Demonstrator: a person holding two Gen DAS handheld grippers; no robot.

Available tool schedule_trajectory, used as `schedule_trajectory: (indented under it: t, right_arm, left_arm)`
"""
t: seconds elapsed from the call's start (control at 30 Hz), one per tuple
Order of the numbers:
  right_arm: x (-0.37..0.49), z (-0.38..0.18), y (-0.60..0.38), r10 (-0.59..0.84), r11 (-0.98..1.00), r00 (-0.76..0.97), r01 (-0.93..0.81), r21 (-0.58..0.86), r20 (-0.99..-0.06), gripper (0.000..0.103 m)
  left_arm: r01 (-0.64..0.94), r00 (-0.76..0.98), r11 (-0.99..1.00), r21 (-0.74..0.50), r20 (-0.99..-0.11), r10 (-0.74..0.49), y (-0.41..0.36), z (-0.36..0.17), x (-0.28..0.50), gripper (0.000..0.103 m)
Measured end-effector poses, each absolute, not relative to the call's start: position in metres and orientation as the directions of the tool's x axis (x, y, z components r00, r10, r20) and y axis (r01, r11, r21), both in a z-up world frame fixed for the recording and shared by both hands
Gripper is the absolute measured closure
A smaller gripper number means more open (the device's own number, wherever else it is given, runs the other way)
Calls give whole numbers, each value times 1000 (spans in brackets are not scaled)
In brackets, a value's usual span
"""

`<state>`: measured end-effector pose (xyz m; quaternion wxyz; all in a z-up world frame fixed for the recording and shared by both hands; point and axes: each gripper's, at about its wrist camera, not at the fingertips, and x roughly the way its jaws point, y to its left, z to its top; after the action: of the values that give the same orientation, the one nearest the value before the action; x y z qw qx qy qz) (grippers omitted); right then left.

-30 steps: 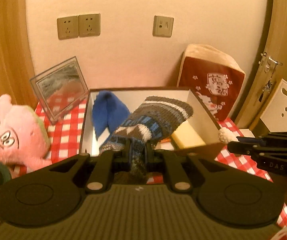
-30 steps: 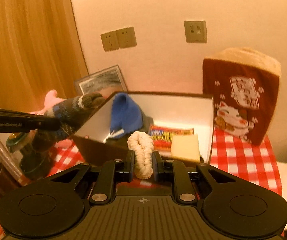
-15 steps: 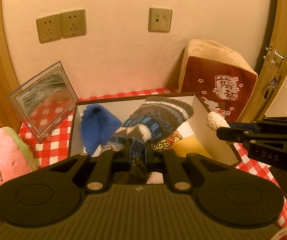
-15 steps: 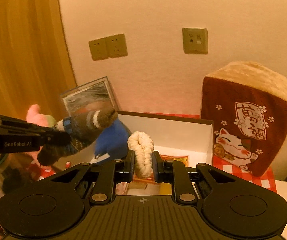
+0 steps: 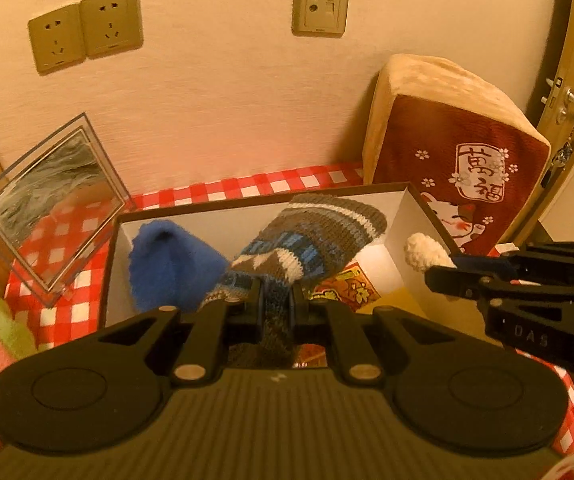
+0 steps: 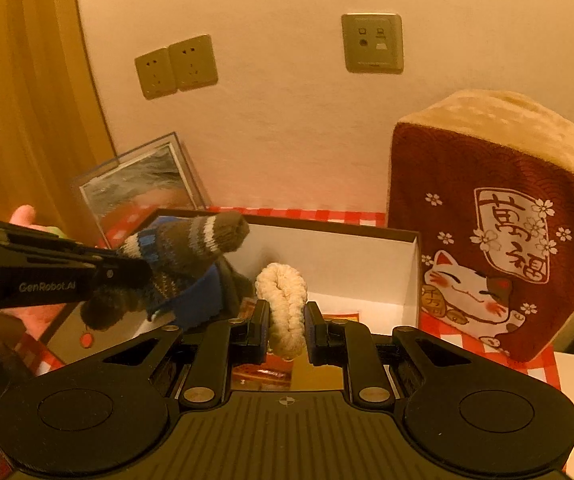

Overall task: Organize soft objects
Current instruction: 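Lower the striped sock and cream hair tie into the box and open both grippers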

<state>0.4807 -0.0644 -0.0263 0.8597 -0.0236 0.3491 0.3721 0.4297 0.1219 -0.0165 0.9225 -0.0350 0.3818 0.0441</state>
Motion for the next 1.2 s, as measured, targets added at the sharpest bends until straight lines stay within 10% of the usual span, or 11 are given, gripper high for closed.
schedule_trajectory:
  t: [0.2, 0.27, 1.2]
  right_arm:
    - [491, -31, -65, 612, 734, 485, -643, 219, -624, 85]
    - [493, -33, -66, 608, 737, 487, -639, 219, -627, 85]
    - [526, -36, -57, 605, 752, 501, -615, 237, -618, 74]
  left_arm:
    - [-101, 700, 994, -44, -713, 40, 122, -22, 451, 83]
    - [-110, 697, 993, -40, -715, 48, 123, -24, 457, 60]
    - [-171, 648, 985, -25, -756, 93, 149, -33, 445, 60]
